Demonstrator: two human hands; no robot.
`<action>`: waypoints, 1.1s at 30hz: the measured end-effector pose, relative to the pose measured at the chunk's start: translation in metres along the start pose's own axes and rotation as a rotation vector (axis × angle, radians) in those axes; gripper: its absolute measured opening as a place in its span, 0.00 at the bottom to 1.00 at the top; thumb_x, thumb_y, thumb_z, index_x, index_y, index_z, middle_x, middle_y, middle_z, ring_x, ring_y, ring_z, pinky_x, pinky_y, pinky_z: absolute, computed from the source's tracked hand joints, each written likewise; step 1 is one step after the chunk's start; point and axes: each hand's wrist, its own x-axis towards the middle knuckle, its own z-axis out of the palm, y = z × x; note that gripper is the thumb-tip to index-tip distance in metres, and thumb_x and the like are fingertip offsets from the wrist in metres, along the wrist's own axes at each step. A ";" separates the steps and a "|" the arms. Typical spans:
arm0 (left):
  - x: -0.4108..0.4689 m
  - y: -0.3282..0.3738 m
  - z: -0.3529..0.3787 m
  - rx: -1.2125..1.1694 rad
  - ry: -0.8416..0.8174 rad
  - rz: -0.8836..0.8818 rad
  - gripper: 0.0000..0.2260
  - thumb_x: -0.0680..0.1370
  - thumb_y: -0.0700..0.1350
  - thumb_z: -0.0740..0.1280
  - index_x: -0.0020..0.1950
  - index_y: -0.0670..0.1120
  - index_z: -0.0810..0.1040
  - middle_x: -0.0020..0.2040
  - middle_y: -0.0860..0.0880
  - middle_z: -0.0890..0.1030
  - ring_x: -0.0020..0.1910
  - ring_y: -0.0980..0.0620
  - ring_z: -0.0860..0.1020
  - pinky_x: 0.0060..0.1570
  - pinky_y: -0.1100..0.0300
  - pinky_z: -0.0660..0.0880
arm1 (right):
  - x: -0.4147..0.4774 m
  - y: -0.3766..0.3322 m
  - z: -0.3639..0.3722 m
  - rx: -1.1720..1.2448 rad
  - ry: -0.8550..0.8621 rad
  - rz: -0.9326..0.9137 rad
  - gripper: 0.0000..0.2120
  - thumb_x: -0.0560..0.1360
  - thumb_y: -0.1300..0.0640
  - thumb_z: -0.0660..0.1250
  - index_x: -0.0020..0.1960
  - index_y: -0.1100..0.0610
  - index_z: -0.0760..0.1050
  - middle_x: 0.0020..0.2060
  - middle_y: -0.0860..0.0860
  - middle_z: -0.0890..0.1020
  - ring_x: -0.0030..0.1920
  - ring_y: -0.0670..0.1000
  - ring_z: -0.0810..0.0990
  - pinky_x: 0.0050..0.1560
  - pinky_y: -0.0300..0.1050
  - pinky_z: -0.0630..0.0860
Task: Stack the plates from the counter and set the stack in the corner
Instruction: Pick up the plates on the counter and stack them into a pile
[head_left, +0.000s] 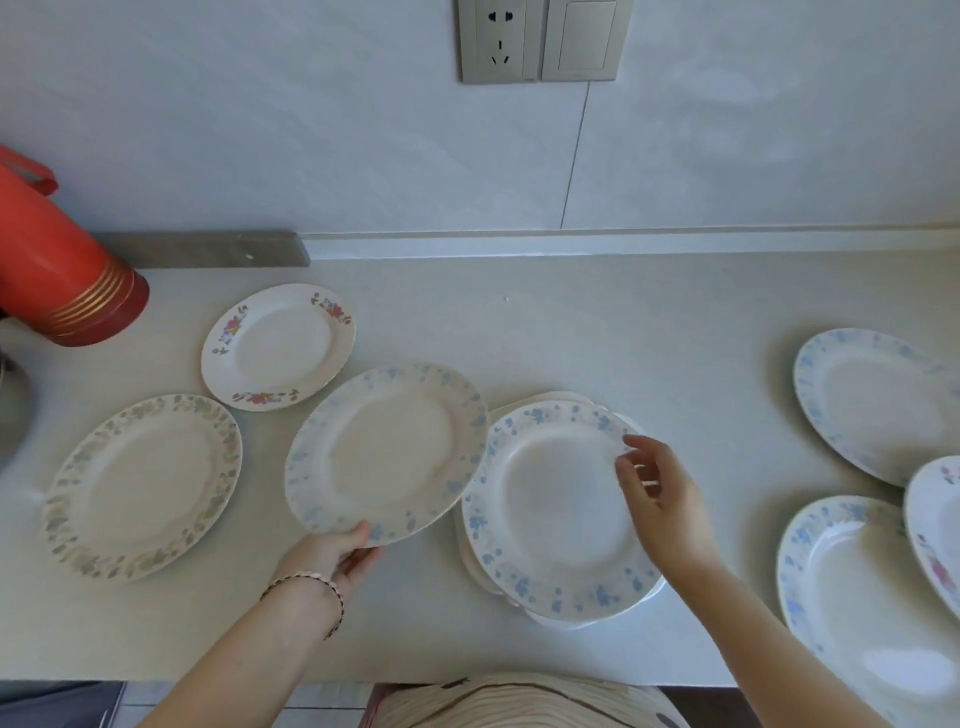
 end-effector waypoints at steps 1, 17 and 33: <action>-0.005 0.001 0.007 0.068 -0.037 0.007 0.09 0.76 0.28 0.60 0.40 0.40 0.72 0.32 0.44 0.81 0.29 0.51 0.81 0.19 0.64 0.76 | 0.003 -0.009 0.002 0.100 -0.058 0.068 0.10 0.78 0.56 0.60 0.59 0.49 0.69 0.44 0.50 0.79 0.38 0.45 0.78 0.40 0.36 0.72; 0.003 -0.039 0.091 1.106 -0.397 0.084 0.14 0.71 0.31 0.70 0.56 0.35 0.78 0.38 0.50 0.80 0.32 0.53 0.80 0.29 0.63 0.80 | -0.018 0.054 -0.034 -0.268 0.022 0.348 0.25 0.76 0.43 0.60 0.70 0.50 0.64 0.45 0.54 0.82 0.41 0.54 0.78 0.38 0.45 0.75; 0.015 -0.028 0.083 1.645 -0.126 0.647 0.11 0.77 0.52 0.60 0.50 0.45 0.72 0.45 0.47 0.75 0.48 0.43 0.76 0.43 0.58 0.70 | -0.013 0.059 0.004 -0.050 0.143 0.306 0.25 0.76 0.53 0.64 0.71 0.56 0.64 0.66 0.54 0.67 0.66 0.56 0.69 0.63 0.49 0.68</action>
